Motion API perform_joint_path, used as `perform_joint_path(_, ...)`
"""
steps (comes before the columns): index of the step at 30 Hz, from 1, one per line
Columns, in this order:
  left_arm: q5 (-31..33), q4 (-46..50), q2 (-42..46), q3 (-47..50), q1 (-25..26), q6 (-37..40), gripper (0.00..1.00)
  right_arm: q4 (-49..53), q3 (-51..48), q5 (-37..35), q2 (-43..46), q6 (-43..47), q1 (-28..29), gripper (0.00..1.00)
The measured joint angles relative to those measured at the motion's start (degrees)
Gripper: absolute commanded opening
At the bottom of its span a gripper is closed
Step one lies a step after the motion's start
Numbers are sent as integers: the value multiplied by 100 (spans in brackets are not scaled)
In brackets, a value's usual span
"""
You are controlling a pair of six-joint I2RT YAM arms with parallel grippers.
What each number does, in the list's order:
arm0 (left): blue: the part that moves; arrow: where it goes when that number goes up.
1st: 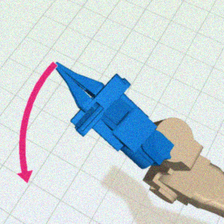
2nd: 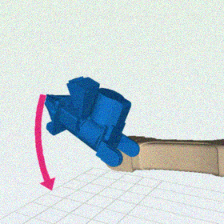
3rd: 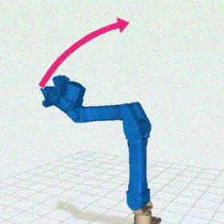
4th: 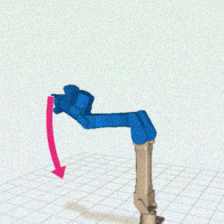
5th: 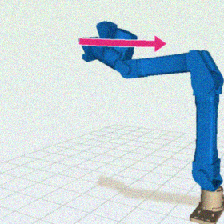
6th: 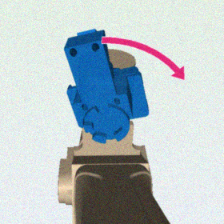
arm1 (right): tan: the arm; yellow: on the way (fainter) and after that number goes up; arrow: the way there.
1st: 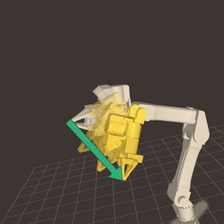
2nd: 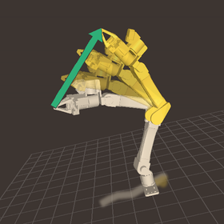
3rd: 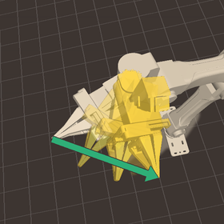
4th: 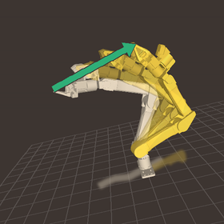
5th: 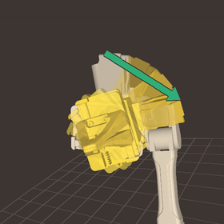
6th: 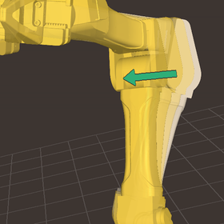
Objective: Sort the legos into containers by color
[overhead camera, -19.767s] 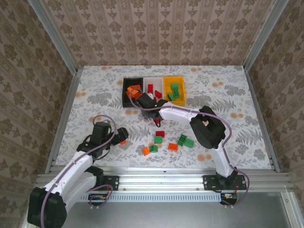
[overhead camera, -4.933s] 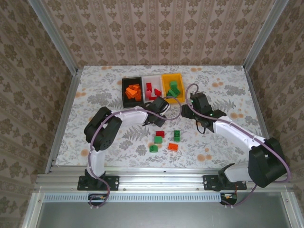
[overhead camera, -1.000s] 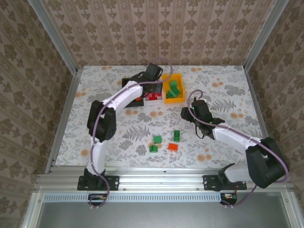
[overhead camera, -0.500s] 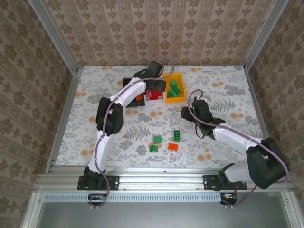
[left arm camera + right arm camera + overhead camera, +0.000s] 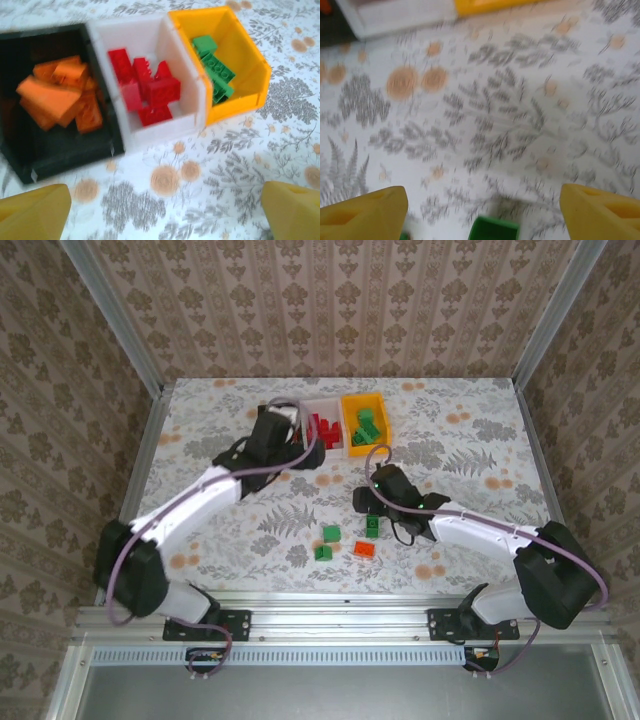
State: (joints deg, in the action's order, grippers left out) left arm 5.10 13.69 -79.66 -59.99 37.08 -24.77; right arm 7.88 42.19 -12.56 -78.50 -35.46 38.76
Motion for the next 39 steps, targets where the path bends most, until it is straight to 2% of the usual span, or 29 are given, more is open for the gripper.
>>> perform_joint_path(5, -48, -407, 938, 2173, 26, -713, 100, 612, 11, -66, -2, -262, 304, 80)
perform_joint_path(8, -87, -420, 1478, 3027, 79, -1069, 100, 798, 55, -52, -118, -415, 315, 74)
perform_joint_path(11, -98, -413, 2120, 3480, 90, -1311, 100, 874, 109, -48, -439, -525, 382, 71)
perform_joint_path(14, -83, -404, 2669, 3633, 87, -1445, 100, 922, 122, -31, -675, -570, 474, 65)
perform_joint_path(16, -81, -387, 2924, 3659, 90, -1473, 100, 966, 170, -35, -789, -608, 501, 57)
perform_joint_path(19, -81, -341, 3167, 3661, 90, -1473, 100, 1003, 216, -92, -813, -695, 507, 38)
perform_joint_path(23, -81, -258, 3285, 3661, 87, -1471, 100, 1073, 319, -234, -813, -673, 507, 25)
perform_joint_path(31, -83, -240, 3285, 3661, 87, -1473, 100, 1318, 898, -621, -813, -170, 442, 24)
perform_joint_path(35, -87, -247, 3265, 3665, 87, -1539, 100, 1272, 1637, -726, -890, 385, -50, 25)
perform_joint_path(39, -96, -260, 3134, 3681, 87, -1646, 100, 809, 2597, -831, -1587, 914, -599, 26)
